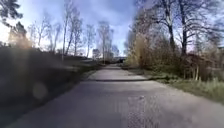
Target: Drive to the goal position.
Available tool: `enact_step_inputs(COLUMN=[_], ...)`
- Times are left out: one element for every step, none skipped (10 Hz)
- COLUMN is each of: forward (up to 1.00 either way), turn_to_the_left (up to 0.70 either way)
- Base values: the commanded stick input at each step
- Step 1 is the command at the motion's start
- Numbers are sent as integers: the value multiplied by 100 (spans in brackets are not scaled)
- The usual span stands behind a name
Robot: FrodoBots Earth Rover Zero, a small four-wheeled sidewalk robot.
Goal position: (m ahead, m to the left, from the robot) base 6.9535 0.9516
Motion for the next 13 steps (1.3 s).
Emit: enact_step_inputs(forward=[100,100,100,100,100,100,100,100,100,100,100,100,100], turn_to_the_left=[0,0,0,0,0,0,0,0,0,0,0,0,0])
